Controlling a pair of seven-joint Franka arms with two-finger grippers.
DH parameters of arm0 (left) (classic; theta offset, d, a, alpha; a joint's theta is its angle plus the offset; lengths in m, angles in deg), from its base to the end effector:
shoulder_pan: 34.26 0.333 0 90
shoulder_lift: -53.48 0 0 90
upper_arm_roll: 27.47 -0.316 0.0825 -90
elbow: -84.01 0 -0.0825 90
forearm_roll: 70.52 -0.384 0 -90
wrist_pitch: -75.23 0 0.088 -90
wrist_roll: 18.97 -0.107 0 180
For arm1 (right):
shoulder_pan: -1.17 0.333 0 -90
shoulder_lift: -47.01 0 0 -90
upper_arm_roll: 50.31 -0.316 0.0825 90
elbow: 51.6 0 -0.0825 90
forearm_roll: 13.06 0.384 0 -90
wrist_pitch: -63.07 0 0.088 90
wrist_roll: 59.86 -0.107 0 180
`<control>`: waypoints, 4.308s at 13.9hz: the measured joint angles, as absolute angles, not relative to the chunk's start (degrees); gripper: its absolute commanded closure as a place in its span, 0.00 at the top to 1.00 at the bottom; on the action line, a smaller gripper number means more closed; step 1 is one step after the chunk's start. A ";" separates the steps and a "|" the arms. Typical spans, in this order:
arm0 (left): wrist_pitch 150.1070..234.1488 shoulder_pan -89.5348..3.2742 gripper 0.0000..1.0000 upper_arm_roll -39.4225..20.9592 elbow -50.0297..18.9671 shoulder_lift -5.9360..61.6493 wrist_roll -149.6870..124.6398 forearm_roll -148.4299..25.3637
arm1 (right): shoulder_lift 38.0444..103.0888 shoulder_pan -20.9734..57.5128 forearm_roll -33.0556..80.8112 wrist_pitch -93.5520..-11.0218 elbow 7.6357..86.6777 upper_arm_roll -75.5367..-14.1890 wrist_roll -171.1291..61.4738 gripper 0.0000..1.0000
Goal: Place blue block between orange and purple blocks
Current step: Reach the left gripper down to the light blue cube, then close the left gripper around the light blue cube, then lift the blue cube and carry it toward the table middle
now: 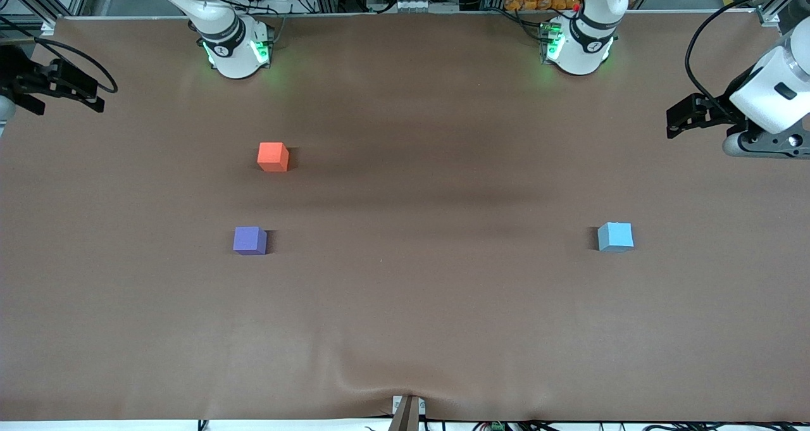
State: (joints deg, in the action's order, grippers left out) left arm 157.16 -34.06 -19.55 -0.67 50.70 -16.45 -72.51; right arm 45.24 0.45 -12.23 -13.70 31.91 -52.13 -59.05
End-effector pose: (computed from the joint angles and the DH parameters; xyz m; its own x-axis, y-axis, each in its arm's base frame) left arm 0.5506 -0.0684 0.6294 0.9918 -0.0857 -0.0945 -0.0891 -0.9955 -0.0322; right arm 0.5191 0.0121 0.6740 0.9956 0.0365 -0.0864 0.0353 -0.9993 -0.0146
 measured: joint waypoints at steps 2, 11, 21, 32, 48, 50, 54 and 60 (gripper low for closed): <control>157.12 -34.08 1.00 -19.52 -0.72 50.70 -16.46 -72.51 | 45.25 0.46 -12.23 -13.70 31.91 -52.14 -59.05 1.00; 158.40 -33.95 1.00 -19.56 -0.92 48.91 -16.47 -72.50 | 45.28 0.60 -12.20 -13.72 31.91 -52.32 -59.05 1.00; 173.63 -33.19 1.00 -20.20 -2.08 30.51 -16.33 -74.57 | 45.36 0.75 -12.19 -13.77 31.84 -52.64 -59.05 1.00; 205.54 -31.16 1.00 -20.35 -26.19 26.81 -8.89 -76.67 | 45.56 0.50 -12.19 -13.78 31.84 -52.12 -59.05 1.00; 213.32 -27.35 0.00 -20.33 -28.30 25.02 -8.85 -79.79 | 45.82 -0.47 -12.19 -12.83 31.84 -51.95 -59.05 1.00; 213.33 -27.35 0.00 -20.21 -27.78 25.02 -8.85 -79.79 | 45.82 -0.66 -12.19 -12.55 31.84 -51.90 -59.05 1.00; 212.53 -27.49 0.00 -19.22 -25.34 26.51 -8.79 -79.79 | 45.99 -0.71 -12.19 -12.54 31.84 -51.88 -59.05 1.00; 191.65 -30.25 0.00 -9.52 -12.25 29.87 1.78 -79.79 | 46.13 -0.80 -12.19 -12.46 31.85 -51.86 -59.05 1.00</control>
State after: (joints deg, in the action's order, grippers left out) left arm 191.65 -30.25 -9.52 -12.25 29.87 1.78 -79.79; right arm 46.13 -0.80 -12.19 -12.46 31.85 -51.86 -59.05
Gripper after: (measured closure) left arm 0.471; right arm 0.000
